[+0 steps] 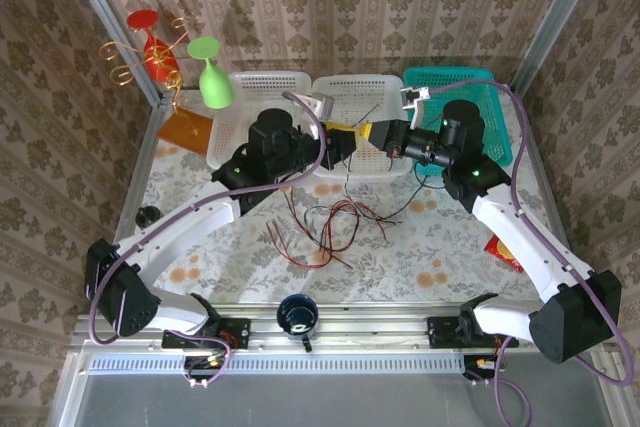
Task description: Untangle the cables
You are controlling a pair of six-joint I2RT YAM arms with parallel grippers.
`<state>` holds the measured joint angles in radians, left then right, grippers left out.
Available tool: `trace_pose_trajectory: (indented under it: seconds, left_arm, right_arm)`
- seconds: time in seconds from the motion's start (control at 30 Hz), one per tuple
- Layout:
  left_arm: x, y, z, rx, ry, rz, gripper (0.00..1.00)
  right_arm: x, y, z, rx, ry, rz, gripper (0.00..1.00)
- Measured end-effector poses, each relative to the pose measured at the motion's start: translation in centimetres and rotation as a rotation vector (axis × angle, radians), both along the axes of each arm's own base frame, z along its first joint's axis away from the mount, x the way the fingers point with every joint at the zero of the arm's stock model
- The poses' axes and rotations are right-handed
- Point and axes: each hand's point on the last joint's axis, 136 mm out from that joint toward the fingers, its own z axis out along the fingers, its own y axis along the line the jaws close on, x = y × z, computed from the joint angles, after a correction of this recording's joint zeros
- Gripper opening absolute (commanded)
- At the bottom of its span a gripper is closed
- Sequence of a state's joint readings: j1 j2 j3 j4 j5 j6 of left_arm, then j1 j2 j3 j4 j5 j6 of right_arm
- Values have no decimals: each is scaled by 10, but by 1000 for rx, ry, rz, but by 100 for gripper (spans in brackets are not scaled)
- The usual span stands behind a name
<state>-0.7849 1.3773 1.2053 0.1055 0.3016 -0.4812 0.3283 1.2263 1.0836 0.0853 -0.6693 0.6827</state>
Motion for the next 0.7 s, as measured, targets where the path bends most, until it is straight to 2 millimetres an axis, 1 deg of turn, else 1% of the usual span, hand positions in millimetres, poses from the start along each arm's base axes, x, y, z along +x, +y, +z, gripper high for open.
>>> trace_pose_trajectory:
  seconds: [0.1, 0.17, 0.23, 0.33, 0.47, 0.57, 0.7]
  left_arm:
    - [2, 2, -4, -29, 23, -1, 38]
    - [2, 3, -5, -41, 33, -3, 39]
    - [0, 3, -4, -50, 38, -15, 31]
    - [-4, 2, -1, -65, 43, -33, 30]
    - [-7, 2, -6, -72, 61, -44, 39]
    - [-9, 1, -9, -72, 81, -57, 42]
    - [-8, 2, -2, -130, 86, -64, 45]
  right_arm:
    - [0, 0, 0, 0, 1, 0, 0]
    - [0, 0, -1, -1, 3, 0, 0]
    - [0, 0, -1, -1, 3, 0, 0]
    - [0, 0, -1, 0, 3, 0, 0]
    - [1, 0, 1, 6, 2, -1, 0]
    - [1, 1, 2, 16, 4, 4, 0]
    - [0, 2, 2, 19, 7, 9, 0]
